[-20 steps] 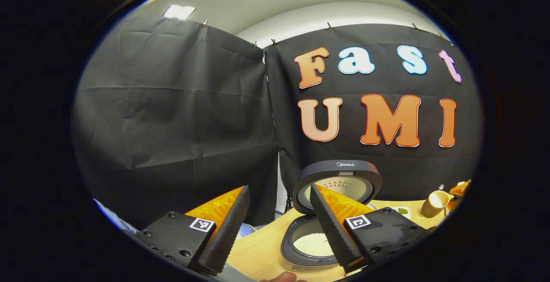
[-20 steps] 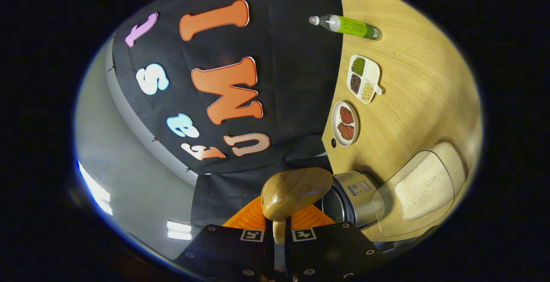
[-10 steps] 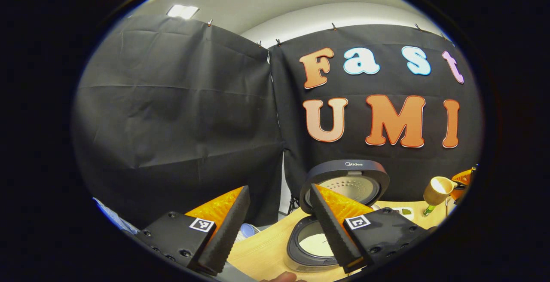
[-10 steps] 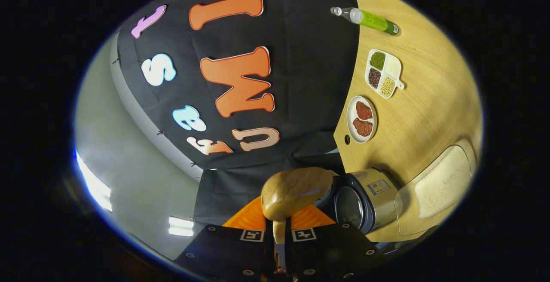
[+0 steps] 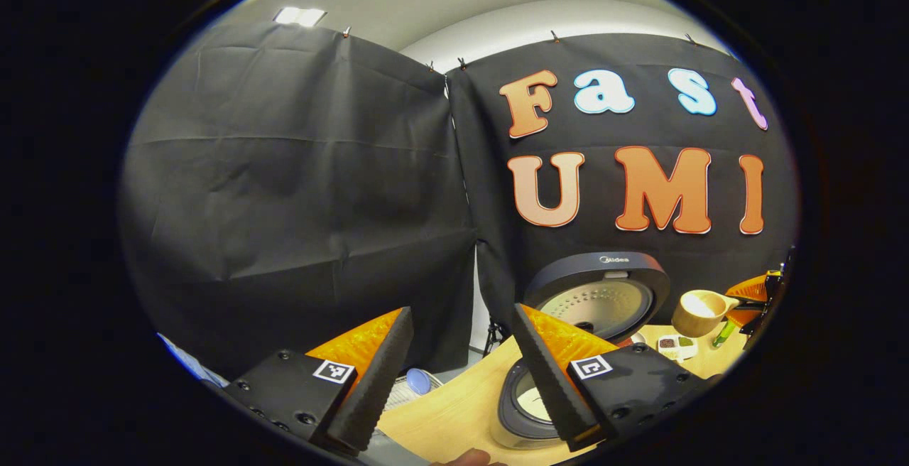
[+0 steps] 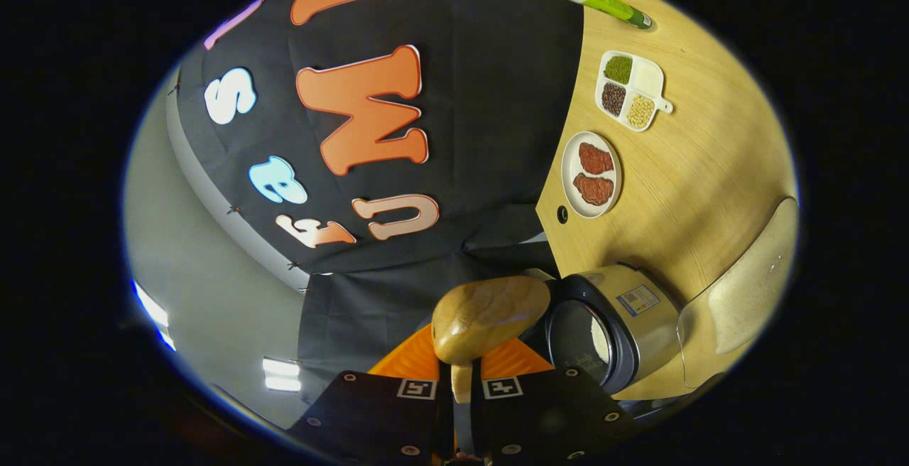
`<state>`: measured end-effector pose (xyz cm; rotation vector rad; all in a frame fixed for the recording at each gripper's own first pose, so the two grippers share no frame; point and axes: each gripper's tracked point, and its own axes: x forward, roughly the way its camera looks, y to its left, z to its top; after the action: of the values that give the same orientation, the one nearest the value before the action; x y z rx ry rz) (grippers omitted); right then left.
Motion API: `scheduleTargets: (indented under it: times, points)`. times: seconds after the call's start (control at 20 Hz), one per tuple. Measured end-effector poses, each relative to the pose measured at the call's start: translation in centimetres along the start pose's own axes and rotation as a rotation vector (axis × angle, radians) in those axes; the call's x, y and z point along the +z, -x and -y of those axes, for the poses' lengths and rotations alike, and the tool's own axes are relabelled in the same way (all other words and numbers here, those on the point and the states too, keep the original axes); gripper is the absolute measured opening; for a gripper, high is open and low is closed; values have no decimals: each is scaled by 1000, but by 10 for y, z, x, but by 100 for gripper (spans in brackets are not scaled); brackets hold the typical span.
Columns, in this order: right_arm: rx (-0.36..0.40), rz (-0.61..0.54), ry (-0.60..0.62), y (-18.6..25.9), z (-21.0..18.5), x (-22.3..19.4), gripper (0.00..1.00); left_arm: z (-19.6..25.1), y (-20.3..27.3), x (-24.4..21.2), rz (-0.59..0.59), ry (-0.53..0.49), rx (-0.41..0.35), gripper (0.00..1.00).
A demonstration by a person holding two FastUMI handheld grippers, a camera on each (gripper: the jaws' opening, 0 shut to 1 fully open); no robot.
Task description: Close the left gripper, press the button to open the rice cooker; take a wooden spoon from the chopstick holder with the right hand, scoop a spoonful of rice and pour it into the rice cooker, then put the wooden spoon back into the chopstick holder.
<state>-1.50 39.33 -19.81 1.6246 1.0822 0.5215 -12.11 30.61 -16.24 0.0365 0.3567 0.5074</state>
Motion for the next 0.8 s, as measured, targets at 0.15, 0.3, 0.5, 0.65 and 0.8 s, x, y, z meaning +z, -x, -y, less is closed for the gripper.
scheduleTargets:
  times: [0.15,0.3,0.5,0.65,0.8]
  points:
    - [-81,-3,60,-26,20,-20,9,-12,-13,-6,-8,-26,-7,87]
    - [-158,-5,171,-45,33,-36,9,-25,-26,-11,-23,-32,-11,87]
    - [-262,30,414,-59,41,-44,9,-37,-42,-24,-51,-22,-21,87]
    - [-300,61,605,-67,30,-47,10,-41,-52,-31,-69,-14,-30,87]
    - [-321,102,743,-74,23,-46,10,-45,-60,-35,-77,-5,-40,87]
